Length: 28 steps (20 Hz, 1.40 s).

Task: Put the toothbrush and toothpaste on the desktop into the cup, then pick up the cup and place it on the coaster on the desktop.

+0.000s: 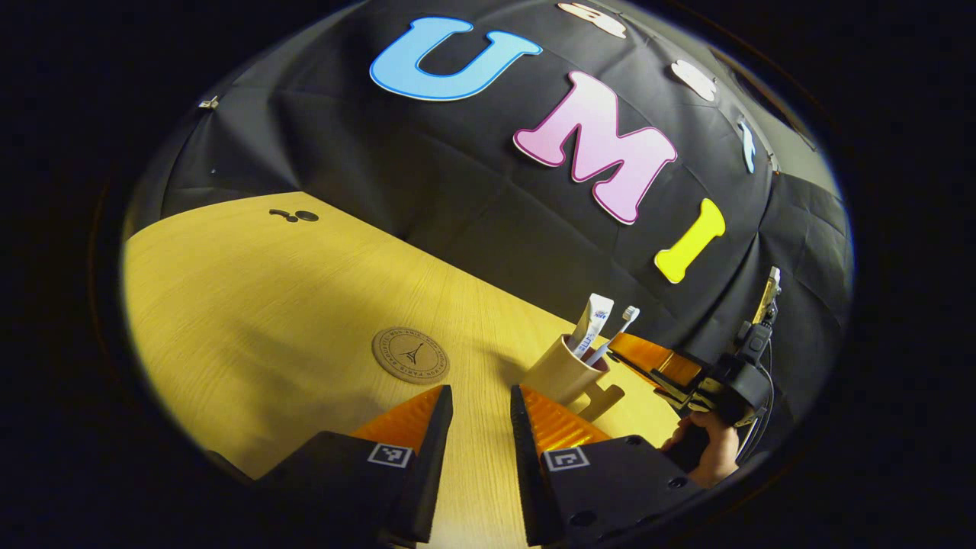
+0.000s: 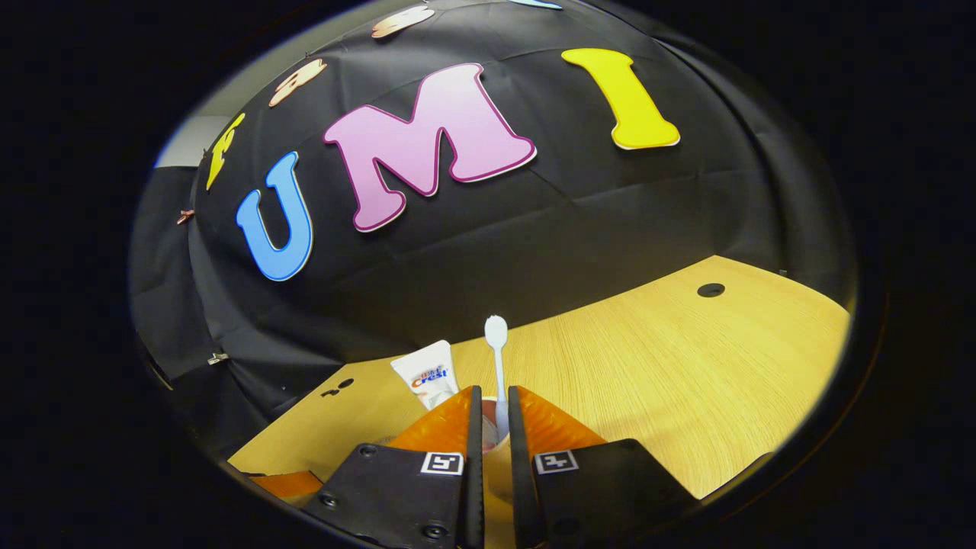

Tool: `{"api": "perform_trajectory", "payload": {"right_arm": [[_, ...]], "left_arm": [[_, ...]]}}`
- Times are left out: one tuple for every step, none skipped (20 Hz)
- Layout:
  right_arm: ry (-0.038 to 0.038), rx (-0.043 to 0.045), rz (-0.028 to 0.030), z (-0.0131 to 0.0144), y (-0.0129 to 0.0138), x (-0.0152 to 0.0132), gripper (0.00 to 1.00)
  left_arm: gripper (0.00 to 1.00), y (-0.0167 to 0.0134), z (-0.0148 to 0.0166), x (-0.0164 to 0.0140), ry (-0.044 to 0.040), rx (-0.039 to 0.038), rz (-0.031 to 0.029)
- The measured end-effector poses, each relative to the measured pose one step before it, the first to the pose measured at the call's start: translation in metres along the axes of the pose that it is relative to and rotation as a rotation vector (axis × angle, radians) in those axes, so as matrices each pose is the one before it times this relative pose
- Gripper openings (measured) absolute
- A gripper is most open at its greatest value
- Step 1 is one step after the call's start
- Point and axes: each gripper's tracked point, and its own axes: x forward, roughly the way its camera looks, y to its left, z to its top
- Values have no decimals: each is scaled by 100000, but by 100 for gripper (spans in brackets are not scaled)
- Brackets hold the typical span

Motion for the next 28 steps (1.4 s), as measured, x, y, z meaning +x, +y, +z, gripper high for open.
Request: {"api": "perform_trajectory", "payload": {"right_arm": [[1430,-644,-269,-51,-35,-361,19],[1607,-410,-233,-65,-20,-465,19],[2458,338,-173,-106,5,-424,22],[3000,901,424,-203,183,-472,22],[3292,433,563,-161,181,-475,22],[3016,-738,-62,-301,122,-469,22],[3257,-1327,-226,-221,96,-395,23],[3166,-1598,254,-218,163,-529,26],[2973,-1557,210,-140,235,-317,28],[3348,-1483,-245,-223,178,-239,31],[3470,-1275,-260,-346,235,-104,32],[4397,-785,-517,-495,128,-181,23],[4601,-187,-1186,-630,31,-44,39],[4945,211,-742,-847,134,143,40],[4273,-143,-394,-645,261,161,32],[3604,-966,-953,-554,7,97,32],[3793,-1644,-1368,-556,-21,192,43],[3050,-1861,-1263,-406,-74,84,32],[3868,-2157,-1928,-525,-183,294,43],[3951,-1919,-1299,-519,-40,339,43],[3501,-1588,-724,-361,68,345,43],[3830,-2042,-685,-505,63,513,43],[3490,-2593,-1231,-311,-84,602,43],[2706,-2555,-1576,-245,-106,537,43],[3038,-1855,-471,-276,174,541,43],[2926,-750,482,-304,539,587,43],[2067,-420,-286,-174,235,544,43],[1684,-1562,-942,-25,-139,327,43]], "left_arm": [[48,179,1,-133,289,605,123],[48,240,-79,-22,411,473,23],[48,208,37,-133,279,556,226],[48,329,102,-223,23,781,411],[48,292,195,-258,-59,812,286],[48,388,110,-117,-274,813,438],[48,360,263,-184,-160,761,584],[48,412,199,-222,-273,836,535],[48,470,126,-209,-105,1117,718],[48,460,54,-236,-165,1614,694],[48,567,171,-149,-400,2058,758],[48,531,98,-258,-291,2047,704],[48,599,210,-205,-226,1787,790],[48,612,29,-174,-193,1372,753],[48,541,223,-169,-308,971,492],[48,612,134,-182,-400,812,384],[48,531,150,-153,-263,744,311],[48,577,106,-179,-163,546,365],[48,584,-15,-146,127,372,343],[48,575,-7,-72,-25,135,412],[48,530,90,-104,-9,75,76],[48,584,-81,-43,-141,289,295],[48,577,99,-74,-148,235,254],[48,331,-89,1,-20,264,-64],[48,377,-72,-123,56,314,122],[48,346,-98,-69,72,259,233],[48,276,-93,-138,29,157,103],[48,197,-202,-84,-20,59,126]]}}
